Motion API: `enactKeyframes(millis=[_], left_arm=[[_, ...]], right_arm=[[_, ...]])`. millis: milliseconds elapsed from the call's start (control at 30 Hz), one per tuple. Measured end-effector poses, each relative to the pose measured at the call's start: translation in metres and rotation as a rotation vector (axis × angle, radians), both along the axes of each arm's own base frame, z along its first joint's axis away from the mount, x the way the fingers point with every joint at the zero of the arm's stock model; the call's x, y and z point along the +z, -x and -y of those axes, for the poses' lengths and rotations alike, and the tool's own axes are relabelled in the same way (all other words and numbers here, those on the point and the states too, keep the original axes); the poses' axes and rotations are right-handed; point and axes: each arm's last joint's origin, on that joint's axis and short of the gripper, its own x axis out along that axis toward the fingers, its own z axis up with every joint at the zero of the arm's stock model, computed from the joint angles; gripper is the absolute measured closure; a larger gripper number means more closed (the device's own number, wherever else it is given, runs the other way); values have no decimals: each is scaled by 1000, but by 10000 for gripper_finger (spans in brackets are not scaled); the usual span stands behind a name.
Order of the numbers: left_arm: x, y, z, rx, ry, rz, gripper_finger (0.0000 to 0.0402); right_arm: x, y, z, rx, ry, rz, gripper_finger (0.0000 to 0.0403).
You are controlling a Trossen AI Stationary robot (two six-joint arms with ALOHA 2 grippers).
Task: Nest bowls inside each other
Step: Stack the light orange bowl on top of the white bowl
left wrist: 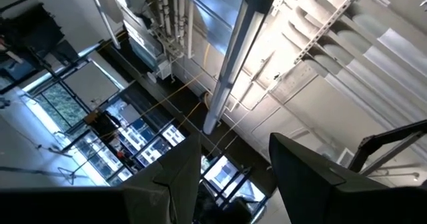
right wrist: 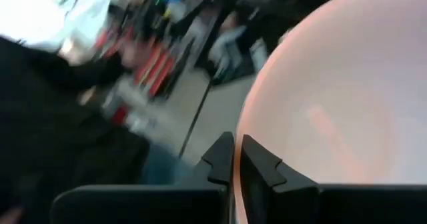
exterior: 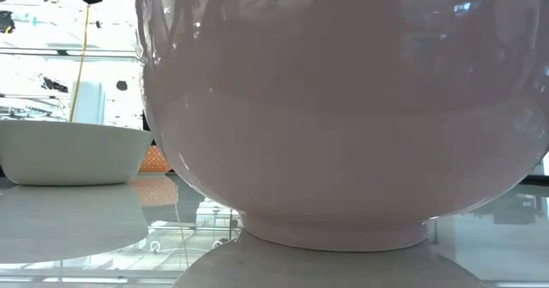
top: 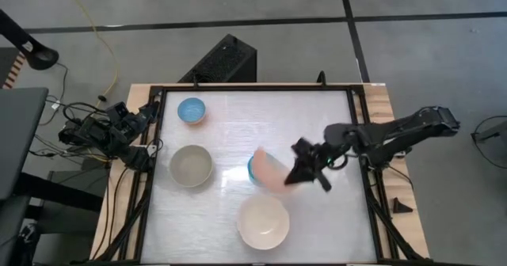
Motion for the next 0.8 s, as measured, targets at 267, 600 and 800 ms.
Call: enactKeyframes(millis=[267,600,800], left_arm=[[-1,-1,0,37,-16,-39,235],[-1,-2,1,-8,-12,-21,235],[-1,-3,3,-85,-14,8,235]], right_arm=[[-19,-42,-73,273,261,-210,365],[-56,-111,-119,87,405,-325,365],[-98,-150,-138,57,463,-524,366]])
